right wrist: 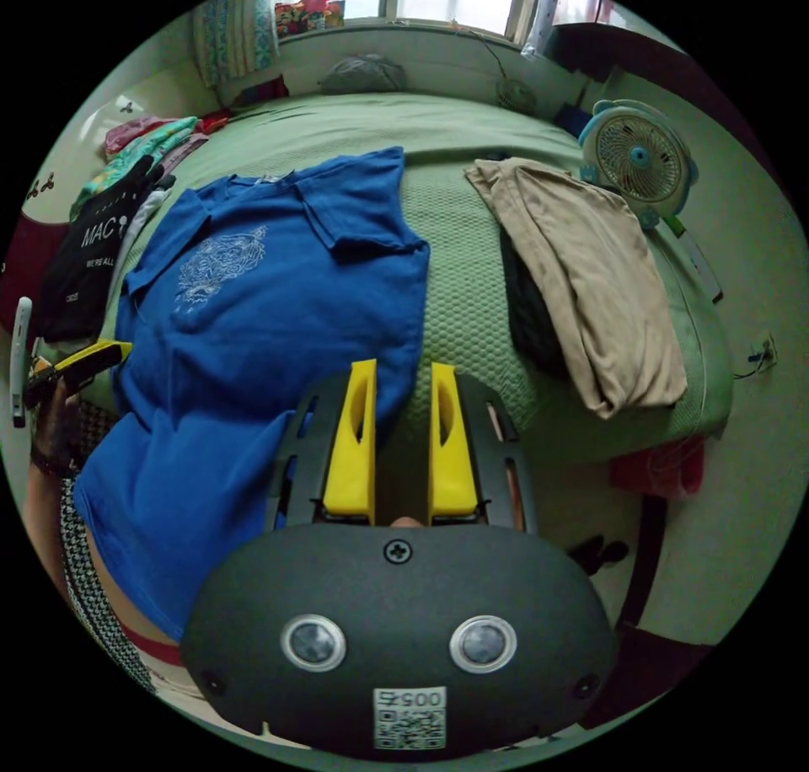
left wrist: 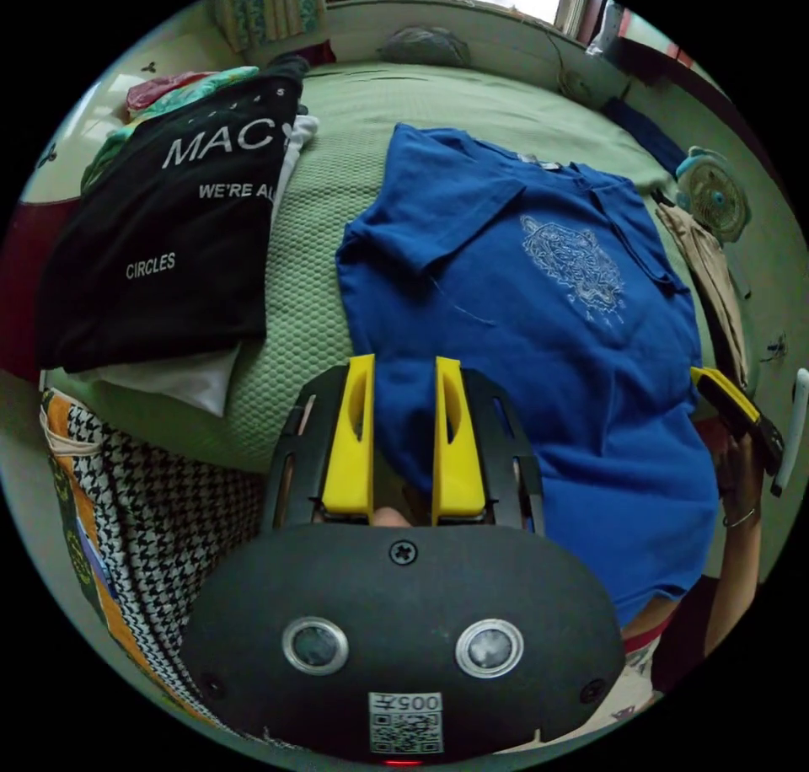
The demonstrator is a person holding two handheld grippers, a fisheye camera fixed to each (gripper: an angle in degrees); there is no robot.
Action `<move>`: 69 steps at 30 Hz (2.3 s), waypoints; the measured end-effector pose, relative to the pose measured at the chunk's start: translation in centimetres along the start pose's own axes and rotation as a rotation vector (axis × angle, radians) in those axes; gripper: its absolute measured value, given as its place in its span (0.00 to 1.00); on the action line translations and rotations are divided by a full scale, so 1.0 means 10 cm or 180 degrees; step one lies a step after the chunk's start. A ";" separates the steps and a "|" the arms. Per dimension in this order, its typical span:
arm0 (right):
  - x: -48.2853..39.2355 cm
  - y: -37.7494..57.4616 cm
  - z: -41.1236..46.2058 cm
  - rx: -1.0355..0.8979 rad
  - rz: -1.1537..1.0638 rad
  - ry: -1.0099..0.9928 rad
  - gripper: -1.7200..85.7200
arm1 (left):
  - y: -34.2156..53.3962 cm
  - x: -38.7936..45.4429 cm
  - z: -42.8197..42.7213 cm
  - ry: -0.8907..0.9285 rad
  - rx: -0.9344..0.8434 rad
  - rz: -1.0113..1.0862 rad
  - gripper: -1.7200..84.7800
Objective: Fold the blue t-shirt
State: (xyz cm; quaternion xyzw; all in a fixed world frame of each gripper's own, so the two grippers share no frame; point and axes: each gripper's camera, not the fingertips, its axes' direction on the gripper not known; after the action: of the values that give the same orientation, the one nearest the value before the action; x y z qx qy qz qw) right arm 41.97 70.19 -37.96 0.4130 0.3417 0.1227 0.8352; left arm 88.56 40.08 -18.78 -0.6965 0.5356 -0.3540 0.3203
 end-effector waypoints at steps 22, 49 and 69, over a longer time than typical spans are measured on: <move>0.31 0.55 -0.11 0.0051 0.0031 -0.0279 0.00 | -0.03 -0.04 -0.02 0.0619 0.0004 -0.0232 0.05; 0.72 0.30 -0.39 0.0256 -0.0079 -0.0172 0.13 | -0.26 0.01 -0.59 0.0314 0.0464 0.0117 0.15; 0.91 1.13 -0.39 0.0063 0.0237 0.0014 0.01 | 0.62 0.23 -0.50 0.0240 0.0015 0.0079 0.15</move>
State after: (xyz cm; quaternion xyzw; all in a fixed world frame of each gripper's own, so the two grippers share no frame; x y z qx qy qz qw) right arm 46.88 84.12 -35.14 0.4333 0.3292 0.1512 0.8252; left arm 81.54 36.10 -20.83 -0.6752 0.5551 -0.3773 0.3059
